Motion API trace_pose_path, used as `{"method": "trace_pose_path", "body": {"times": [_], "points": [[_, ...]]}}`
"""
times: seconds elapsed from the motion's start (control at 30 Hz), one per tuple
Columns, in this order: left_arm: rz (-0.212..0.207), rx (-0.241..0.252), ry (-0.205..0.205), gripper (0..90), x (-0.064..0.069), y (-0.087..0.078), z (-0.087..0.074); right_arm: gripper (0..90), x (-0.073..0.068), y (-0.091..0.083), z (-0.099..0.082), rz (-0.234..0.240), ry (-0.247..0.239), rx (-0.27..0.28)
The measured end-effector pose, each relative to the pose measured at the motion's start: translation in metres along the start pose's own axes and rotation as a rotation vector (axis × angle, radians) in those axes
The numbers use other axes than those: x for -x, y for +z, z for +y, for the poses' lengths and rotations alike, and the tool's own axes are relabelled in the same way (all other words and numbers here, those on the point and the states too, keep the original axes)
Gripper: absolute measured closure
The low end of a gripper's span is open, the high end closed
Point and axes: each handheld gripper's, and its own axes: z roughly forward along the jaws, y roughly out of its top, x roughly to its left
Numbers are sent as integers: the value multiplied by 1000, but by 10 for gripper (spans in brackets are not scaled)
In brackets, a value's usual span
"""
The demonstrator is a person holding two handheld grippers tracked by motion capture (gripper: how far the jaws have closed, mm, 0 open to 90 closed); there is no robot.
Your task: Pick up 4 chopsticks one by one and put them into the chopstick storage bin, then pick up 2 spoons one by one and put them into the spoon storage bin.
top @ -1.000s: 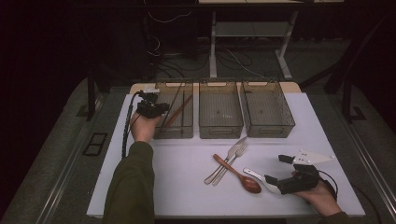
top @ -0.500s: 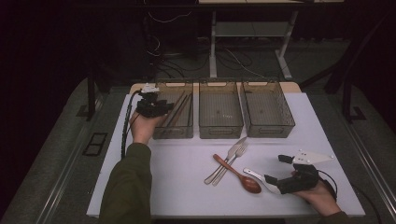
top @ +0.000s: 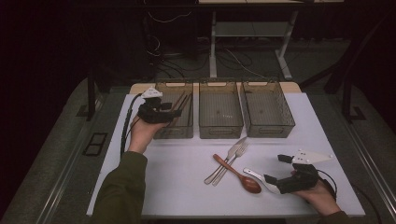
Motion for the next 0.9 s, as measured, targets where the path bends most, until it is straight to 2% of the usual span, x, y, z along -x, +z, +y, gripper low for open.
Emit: {"method": "trace_pose_path", "body": {"times": [0.23, 0.6, 0.9], "points": [[-52, 9, 32, 320, 21, -14, -14, 14, -1, 0, -1, 2, -4, -4], [-95, -4, 55, 225, 47, -22, -43, 13, -2, 0, 0, 1, -5, -1], [-123, -14, 63, 156, 62, -26, -70, 13, -2, -1, 0, 1, -1, 0]]}}
